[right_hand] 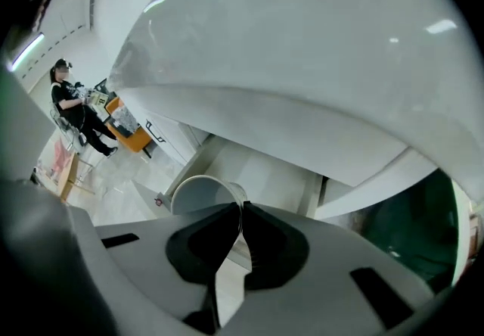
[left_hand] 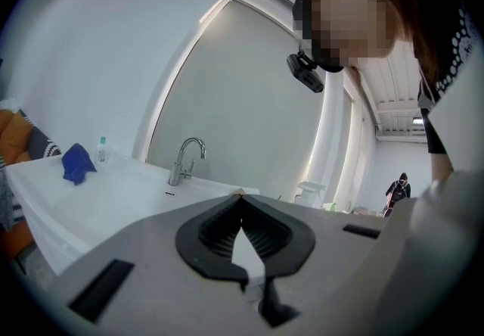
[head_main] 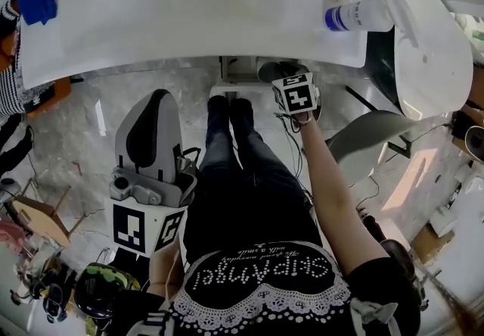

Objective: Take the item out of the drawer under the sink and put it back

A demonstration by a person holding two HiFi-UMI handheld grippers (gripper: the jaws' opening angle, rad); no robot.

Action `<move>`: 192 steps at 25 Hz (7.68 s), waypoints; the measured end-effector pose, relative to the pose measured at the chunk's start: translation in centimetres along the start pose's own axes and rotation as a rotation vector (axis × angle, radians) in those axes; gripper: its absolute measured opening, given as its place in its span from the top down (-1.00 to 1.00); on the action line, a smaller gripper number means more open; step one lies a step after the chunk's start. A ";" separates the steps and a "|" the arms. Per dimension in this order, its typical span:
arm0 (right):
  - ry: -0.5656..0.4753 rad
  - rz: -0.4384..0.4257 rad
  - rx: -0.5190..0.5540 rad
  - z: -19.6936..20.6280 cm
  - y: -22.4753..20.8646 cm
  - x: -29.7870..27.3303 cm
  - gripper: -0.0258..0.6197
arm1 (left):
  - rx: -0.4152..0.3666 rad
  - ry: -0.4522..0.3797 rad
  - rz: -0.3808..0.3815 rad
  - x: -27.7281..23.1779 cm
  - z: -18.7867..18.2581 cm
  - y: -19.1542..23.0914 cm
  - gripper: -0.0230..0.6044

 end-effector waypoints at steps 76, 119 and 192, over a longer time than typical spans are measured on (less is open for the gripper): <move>-0.970 0.156 -0.038 -2.5 12.5 34.0 0.83 | -0.156 -0.108 0.179 7.4 -3.6 -3.8 0.91; -0.965 0.145 -0.022 -1.5 12.6 34.4 0.83 | -0.218 -0.070 0.260 8.0 -2.5 -6.4 0.92; -0.629 0.028 -0.227 -0.2 7.7 21.9 0.83 | -0.083 0.062 0.164 6.6 0.7 -4.4 0.92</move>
Point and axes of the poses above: the fingertips, and each gripper's own axes: x backward along the fingers, y to its left, z out of its underside, the point moved 7 cm from there along x, backward along the fingers, and after that the axes turned 3 degrees about x, right-handed, at the moved point
